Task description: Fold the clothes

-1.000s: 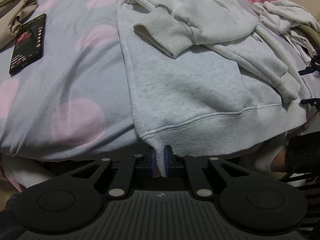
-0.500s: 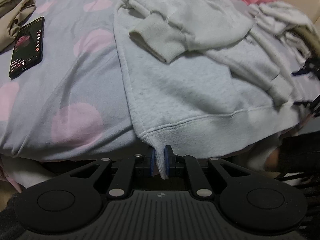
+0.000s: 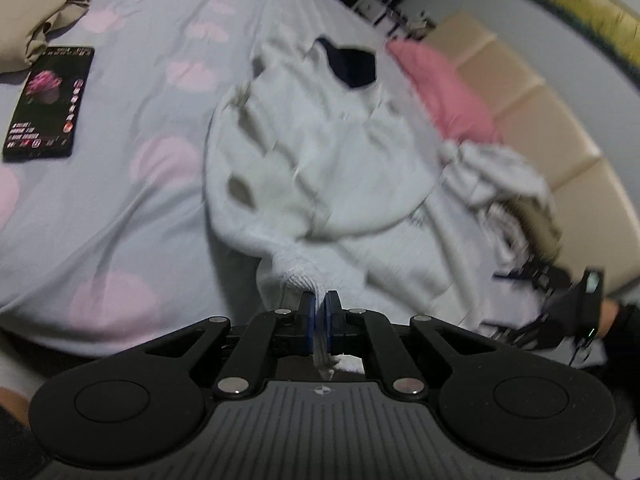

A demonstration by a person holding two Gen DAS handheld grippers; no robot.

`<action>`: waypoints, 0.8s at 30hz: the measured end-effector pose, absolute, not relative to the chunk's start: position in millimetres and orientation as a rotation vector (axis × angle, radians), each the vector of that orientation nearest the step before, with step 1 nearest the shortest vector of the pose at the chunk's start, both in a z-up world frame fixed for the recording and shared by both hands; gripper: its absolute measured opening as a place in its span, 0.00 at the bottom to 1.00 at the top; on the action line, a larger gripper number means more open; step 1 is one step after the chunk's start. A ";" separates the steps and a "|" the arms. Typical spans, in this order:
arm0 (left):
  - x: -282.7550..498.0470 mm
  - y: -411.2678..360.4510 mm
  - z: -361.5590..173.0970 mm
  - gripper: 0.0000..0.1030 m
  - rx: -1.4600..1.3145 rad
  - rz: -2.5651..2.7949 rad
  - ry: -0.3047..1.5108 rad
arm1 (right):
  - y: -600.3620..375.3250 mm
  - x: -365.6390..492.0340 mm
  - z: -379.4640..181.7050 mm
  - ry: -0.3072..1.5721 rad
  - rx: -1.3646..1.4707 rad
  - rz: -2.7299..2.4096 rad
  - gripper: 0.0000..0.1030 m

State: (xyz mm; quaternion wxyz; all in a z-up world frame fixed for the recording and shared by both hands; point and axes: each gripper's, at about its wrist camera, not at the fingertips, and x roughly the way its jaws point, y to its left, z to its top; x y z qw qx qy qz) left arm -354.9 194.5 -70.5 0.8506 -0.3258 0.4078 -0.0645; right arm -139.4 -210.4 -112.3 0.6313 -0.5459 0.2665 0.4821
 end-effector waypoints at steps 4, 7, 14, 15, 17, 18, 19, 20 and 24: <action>-344.7 205.9 -62.7 0.03 -0.799 -0.136 0.794 | -209.8 -141.8 -100.4 0.574 -1.209 1.098 0.75; -342.4 207.5 -60.5 0.03 -0.821 -0.133 0.777 | -206.5 -150.3 -92.3 0.546 -1.160 1.125 0.75; -343.1 212.5 -62.8 0.03 -0.860 -0.115 0.761 | -192.9 -206.1 -105.3 0.507 -1.173 1.345 0.75; -343.2 213.7 -62.5 0.03 -0.864 -0.112 0.757 | -191.4 -215.1 -109.6 0.500 -1.192 1.378 0.75; -343.6 216.2 -61.5 0.03 -0.869 -0.106 0.748 | -188.6 -230.7 -121.2 0.478 -1.262 1.410 0.75; -344.4 217.3 -60.6 0.03 -0.871 -0.104 0.743 | -187.2 -238.3 -128.6 0.455 -1.313 1.407 0.75; -345.4 218.3 -59.4 0.03 -0.874 -0.101 0.735 | -186.0 -243.4 -137.2 0.430 -1.374 1.383 0.75; -347.3 220.0 -57.8 0.02 -0.878 -0.096 0.722 | -186.2 -245.0 -146.9 0.407 -1.445 1.340 0.75; -356.4 232.8 -51.3 0.00 -0.891 -0.055 0.670 | -191.0 -208.6 -156.4 0.458 -1.539 1.155 0.53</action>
